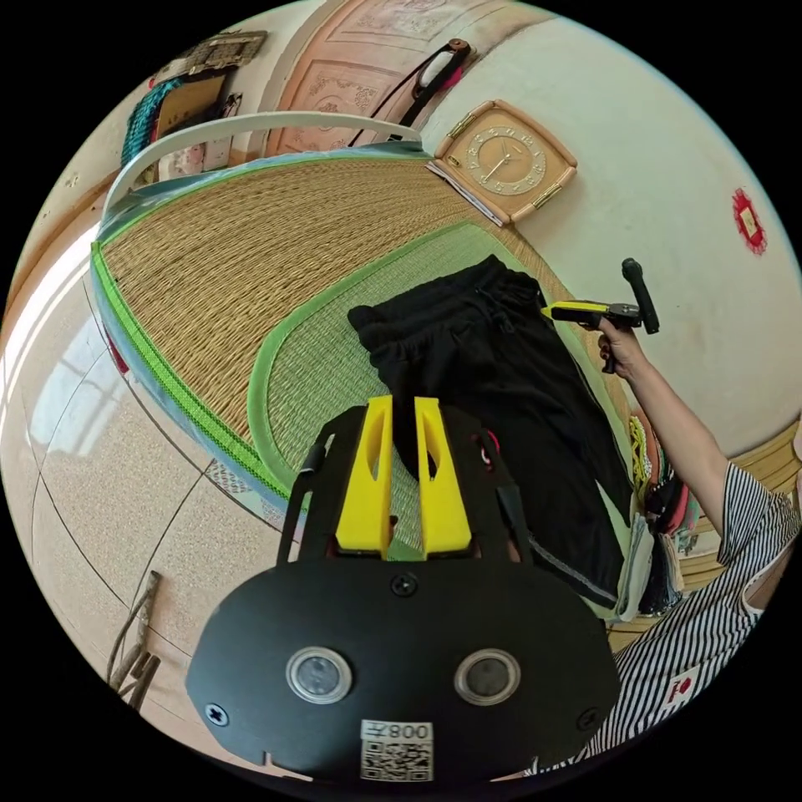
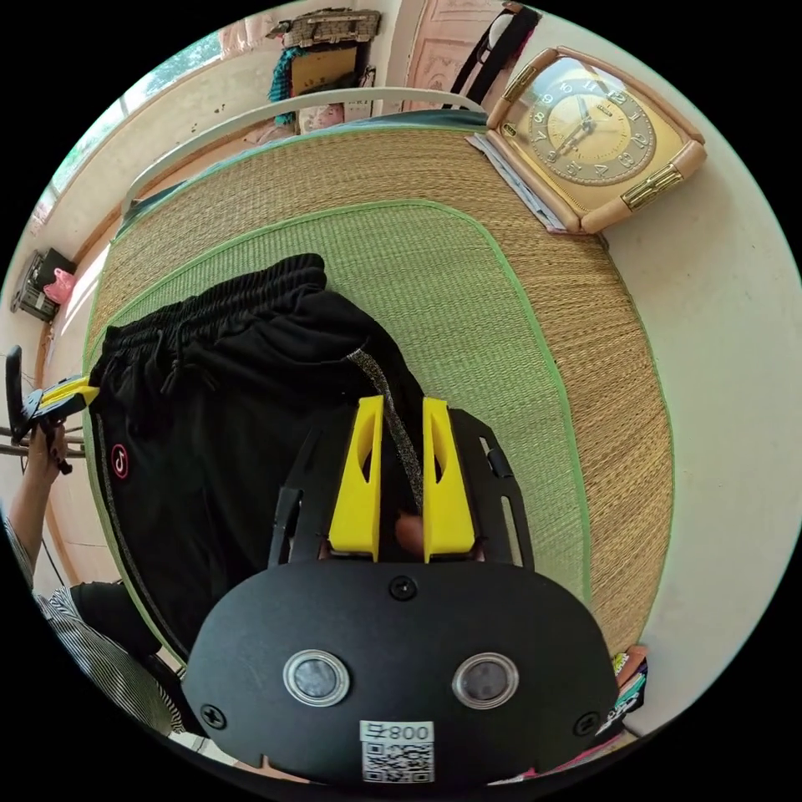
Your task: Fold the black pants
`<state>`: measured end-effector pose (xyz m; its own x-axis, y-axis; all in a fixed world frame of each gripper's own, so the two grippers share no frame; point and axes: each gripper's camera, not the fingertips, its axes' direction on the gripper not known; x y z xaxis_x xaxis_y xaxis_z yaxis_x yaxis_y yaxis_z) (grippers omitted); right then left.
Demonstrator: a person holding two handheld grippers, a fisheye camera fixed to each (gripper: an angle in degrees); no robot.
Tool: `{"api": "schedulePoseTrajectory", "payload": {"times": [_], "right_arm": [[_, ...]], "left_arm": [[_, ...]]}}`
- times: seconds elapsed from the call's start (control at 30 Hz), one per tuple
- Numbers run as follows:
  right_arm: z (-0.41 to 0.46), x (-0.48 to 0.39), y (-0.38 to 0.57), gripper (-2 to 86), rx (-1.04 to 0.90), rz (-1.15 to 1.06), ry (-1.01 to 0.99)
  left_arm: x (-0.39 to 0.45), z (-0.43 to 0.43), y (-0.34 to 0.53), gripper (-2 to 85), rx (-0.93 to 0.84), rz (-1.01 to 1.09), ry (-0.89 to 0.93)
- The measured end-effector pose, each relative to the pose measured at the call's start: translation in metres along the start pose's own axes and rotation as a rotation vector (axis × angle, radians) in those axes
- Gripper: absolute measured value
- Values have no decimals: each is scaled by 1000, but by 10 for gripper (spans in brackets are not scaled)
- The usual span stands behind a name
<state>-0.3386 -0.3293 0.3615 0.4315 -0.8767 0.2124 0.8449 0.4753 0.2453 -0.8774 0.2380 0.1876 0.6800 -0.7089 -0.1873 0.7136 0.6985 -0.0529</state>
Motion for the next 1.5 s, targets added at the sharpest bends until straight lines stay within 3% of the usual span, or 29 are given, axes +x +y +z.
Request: {"api": "schedulePoseTrajectory", "payload": {"times": [0.1,0.3,0.47,0.53,0.67,0.77,0.93,1.07,1.23,1.37,1.5], "right_arm": [[-22,16,31,108,74,34,-92],[-1,26,90,92,-58,84,92],[6,35,86,58,-69,145,24],[-6,32,76,31,-51,121,121],[-17,40,60,28,-19,152,103],[-1,36,54,46,-119,152,111],[-31,26,74,65,-17,184,122],[-64,31,107,71,99,277,41],[-70,14,165,57,100,376,116],[-57,17,190,44,61,470,98],[-53,26,203,16,62,538,80]], "left_arm": [[1,1,17,80,-28,-22,69],[16,20,41,76,-105,-36,124],[28,34,31,26,-146,-25,92],[32,31,29,18,-126,-18,100],[42,38,30,16,-131,-15,88],[49,47,30,24,-133,-41,120],[77,33,36,33,-10,-4,3],[139,35,12,22,83,248,15],[230,102,-65,6,8,531,145],[310,194,-139,3,-101,606,91],[375,272,-185,2,-151,642,-95]]}}
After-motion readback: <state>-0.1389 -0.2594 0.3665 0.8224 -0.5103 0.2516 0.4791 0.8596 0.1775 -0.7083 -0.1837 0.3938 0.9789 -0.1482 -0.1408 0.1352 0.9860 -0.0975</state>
